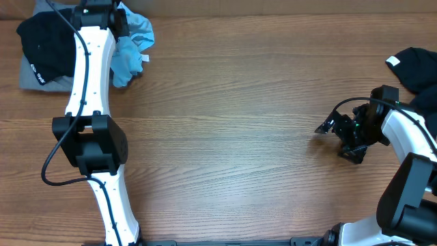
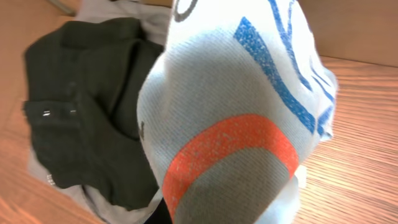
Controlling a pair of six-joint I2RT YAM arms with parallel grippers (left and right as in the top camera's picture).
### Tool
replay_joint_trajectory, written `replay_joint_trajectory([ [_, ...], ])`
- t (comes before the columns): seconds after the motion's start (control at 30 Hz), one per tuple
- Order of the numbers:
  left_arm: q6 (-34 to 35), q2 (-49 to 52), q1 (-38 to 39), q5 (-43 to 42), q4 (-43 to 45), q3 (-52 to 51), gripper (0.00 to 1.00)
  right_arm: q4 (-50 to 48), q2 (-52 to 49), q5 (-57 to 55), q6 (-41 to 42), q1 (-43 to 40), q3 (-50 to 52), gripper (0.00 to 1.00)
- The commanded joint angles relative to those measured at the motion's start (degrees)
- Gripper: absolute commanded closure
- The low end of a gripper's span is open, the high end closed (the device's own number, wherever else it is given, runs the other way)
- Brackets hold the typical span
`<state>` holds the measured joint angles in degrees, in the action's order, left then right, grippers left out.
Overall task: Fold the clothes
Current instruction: 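Carry the folded shirt with the left gripper to the top-left clothes stack, then lower the shirt onto the grey stack and press it flat with the left gripper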
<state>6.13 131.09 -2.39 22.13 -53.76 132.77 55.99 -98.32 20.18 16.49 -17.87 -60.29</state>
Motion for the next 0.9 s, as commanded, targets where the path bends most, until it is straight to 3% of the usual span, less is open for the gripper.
replay_joint_trajectory([
  [0.0,1.7,0.0,-1.9,3.9,1.2,2.1,0.93,-0.1,-0.2,0.5,0.0,0.0,0.3,0.0],
  [0.57,4.3,0.0,-5.3,4.0,-1.0,11.1,0.94,0.1,-0.2,1.1,1.6,0.0,0.3,0.0],
  [0.87,7.4,0.1,-7.9,3.8,-0.4,10.6,0.93,0.4,-0.2,1.1,1.6,0.0,0.3,0.0],
])
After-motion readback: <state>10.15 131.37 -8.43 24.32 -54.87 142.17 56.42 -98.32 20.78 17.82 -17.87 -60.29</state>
